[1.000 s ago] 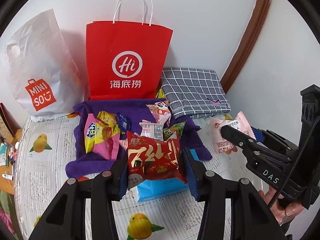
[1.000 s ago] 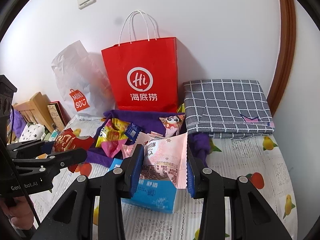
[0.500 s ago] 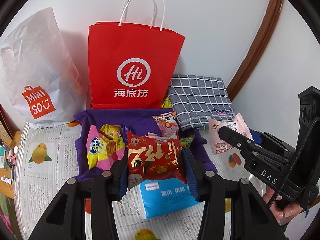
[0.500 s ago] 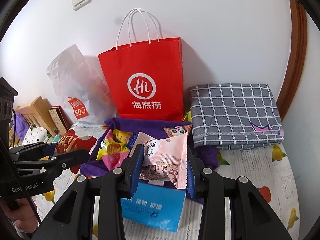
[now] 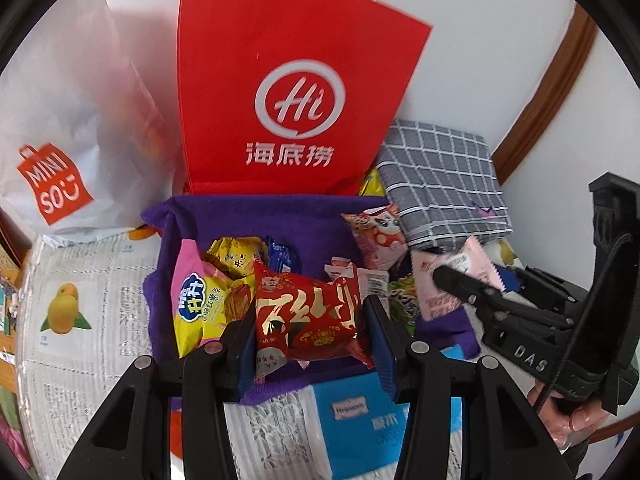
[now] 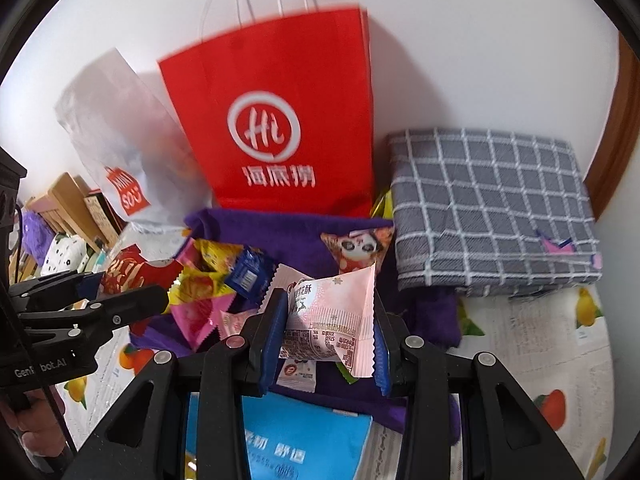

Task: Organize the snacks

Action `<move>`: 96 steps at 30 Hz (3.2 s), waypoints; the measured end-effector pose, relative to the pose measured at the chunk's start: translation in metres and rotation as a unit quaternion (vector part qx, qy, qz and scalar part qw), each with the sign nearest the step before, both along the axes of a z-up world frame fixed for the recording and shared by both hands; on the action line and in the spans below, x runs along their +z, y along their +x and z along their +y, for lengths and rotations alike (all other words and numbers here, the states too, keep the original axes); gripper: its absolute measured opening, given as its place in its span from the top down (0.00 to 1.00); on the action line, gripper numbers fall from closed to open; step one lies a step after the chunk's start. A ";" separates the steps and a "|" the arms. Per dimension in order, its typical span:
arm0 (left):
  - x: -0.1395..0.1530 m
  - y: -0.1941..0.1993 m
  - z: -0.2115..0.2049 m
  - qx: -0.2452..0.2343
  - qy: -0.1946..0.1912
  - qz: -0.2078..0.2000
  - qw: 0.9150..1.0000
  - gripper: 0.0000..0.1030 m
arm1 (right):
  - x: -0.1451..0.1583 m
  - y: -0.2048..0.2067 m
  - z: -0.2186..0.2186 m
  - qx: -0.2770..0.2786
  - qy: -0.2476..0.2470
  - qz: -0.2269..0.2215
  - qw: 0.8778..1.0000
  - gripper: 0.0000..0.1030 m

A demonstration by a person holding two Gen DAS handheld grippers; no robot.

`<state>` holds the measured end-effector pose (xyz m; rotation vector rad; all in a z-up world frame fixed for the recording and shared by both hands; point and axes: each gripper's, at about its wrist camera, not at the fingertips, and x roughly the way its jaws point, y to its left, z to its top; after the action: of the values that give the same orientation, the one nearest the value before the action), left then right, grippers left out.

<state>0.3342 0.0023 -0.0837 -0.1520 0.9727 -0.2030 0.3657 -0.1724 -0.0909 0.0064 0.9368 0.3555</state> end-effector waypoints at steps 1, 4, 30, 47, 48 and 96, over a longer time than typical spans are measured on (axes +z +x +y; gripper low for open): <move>-0.007 0.005 0.000 0.000 -0.002 0.007 1.000 0.56 | -0.006 0.004 0.002 0.005 -0.004 0.011 1.000 0.63; -0.022 0.013 -0.002 -0.002 0.001 0.022 1.000 0.56 | -0.020 0.015 0.008 0.010 -0.007 0.020 1.000 0.63; -0.032 0.021 0.002 0.005 0.009 0.033 0.999 0.30 | -0.015 0.014 0.012 -0.001 -0.059 0.000 0.998 0.43; 0.056 -0.099 -0.009 0.008 0.049 -0.078 0.996 0.21 | 0.061 -0.098 -0.017 -0.057 -0.054 -0.048 0.996 0.40; 0.059 -0.107 -0.011 0.008 0.049 -0.084 0.995 0.18 | 0.064 -0.109 -0.019 -0.061 -0.054 -0.047 0.996 0.38; 0.084 -0.234 -0.018 0.044 0.079 -0.148 0.985 0.13 | 0.087 -0.254 -0.042 -0.120 -0.049 -0.090 0.988 0.06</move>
<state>0.1007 -0.0158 0.0001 -0.0166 0.6802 -0.0639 0.1114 -0.2144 -0.0036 -0.0028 0.7631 0.0856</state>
